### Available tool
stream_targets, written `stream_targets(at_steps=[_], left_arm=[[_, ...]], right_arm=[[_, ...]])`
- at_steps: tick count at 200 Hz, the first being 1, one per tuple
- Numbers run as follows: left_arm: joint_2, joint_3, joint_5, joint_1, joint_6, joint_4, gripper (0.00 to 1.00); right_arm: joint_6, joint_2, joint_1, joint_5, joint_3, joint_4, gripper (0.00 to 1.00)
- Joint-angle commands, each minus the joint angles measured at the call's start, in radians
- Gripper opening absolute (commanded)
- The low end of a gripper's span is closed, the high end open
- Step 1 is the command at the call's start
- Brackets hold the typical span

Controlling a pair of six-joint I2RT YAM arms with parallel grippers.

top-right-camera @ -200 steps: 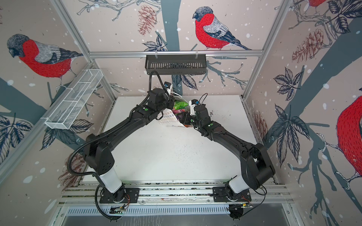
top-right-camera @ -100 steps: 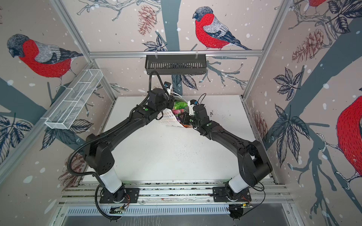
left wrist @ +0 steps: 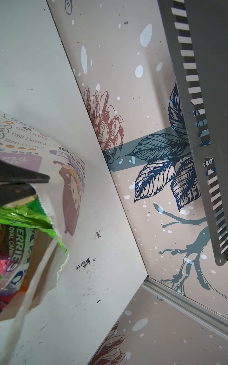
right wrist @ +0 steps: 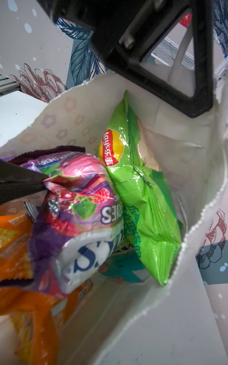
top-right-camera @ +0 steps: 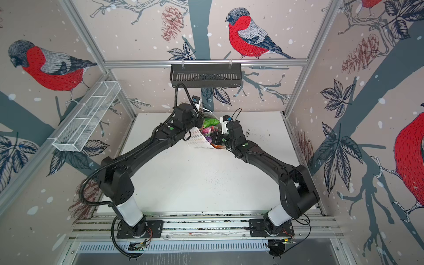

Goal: Take the snacks out of the paper bag
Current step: Pick up the snack from the paper bag.

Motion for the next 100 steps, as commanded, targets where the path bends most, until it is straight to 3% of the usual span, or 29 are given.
stream_targets(at_steps=[1,100], left_arm=[[-0.007,-0.014,-0.02,-0.003,0.01,0.052,0.0],[-0.028,-0.055,-0.094,-0.002,0.024,0.07,0.0]], right_arm=[[-0.026,-0.029,0.0,-0.001,0.011,0.018,0.01],[-0.071,-0.212,-0.012,0.129,-0.011,-0.016,0.0]])
